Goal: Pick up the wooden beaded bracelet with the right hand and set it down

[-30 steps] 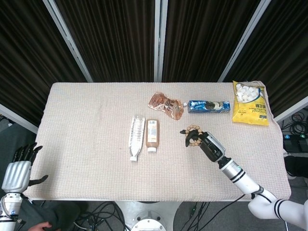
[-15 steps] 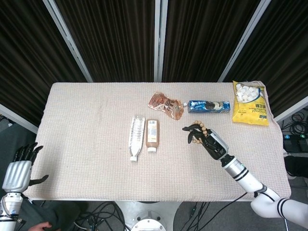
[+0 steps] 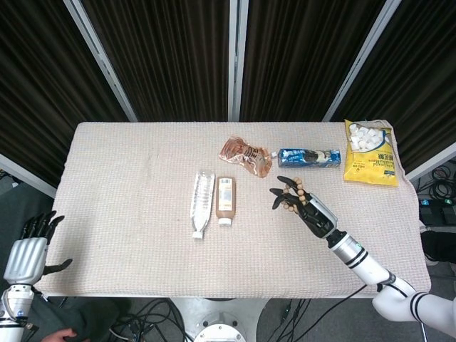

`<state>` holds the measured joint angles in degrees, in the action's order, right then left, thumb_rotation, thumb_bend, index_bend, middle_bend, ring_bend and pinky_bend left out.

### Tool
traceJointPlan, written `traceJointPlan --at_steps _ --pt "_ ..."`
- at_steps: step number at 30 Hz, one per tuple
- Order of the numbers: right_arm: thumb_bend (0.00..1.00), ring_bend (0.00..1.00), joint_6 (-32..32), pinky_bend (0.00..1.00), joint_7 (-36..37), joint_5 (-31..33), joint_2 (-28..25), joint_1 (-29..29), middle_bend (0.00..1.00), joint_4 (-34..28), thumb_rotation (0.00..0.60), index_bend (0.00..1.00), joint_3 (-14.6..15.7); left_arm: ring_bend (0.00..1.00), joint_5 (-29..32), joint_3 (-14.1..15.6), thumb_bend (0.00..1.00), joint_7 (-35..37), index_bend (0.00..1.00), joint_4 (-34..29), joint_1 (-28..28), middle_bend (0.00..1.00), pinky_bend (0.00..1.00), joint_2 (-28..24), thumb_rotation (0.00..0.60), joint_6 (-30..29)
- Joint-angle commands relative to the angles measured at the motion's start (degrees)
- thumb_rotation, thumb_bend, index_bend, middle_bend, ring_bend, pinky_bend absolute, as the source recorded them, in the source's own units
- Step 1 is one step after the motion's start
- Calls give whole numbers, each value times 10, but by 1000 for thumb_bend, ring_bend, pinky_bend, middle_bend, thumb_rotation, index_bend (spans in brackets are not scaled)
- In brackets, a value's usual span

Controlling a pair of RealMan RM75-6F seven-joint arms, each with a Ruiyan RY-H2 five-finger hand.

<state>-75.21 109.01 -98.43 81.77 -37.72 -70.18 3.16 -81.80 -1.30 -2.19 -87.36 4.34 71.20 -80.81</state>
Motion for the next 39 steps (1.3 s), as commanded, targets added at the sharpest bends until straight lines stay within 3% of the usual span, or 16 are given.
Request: traceJointPlan --at_steps 1,3,8,15,17,21,30,39 --pt "480 43 -1 0 -4 -5 0 -1 357 3 369 0 5 0 0 0 0 0 140 0 0 60 0 0 600 1" --pt "385 41 0 0 -8 -5 0 -1 355 2 367 0 8 0 -1 1 0 2 140 -1 1 60 0 -1 600 1" --pt "297 42 -1 0 -13 -10 -1 -1 372 -1 355 3 15 0 -2 2 0 4 140 -3 1 60 0 -3 600 3" --pt "323 43 4 0 -14 -12 -3 -7 379 0 233 120 21 0 0 3 0 2 140 -5 3 60 0 -4 600 8" --pt "379 43 8 0 -16 -10 -3 -9 379 -1 213 176 21 0 0 3 0 1 140 -6 3 60 0 -4 600 9" --pt "591 43 11 0 -20 -8 1 -11 379 0 204 219 21 0 2 3 0 1 140 -6 3 60 0 -4 600 8" --pt "748 51 10 0 -24 -6 7 -13 388 3 201 244 21 0 3 3 0 3 140 -5 2 60 0 -5 600 8" --pt "784 52 16 0 -32 -1 14 -16 388 5 205 259 19 0 5 3 0 6 140 -4 2 59 0 -5 600 9"
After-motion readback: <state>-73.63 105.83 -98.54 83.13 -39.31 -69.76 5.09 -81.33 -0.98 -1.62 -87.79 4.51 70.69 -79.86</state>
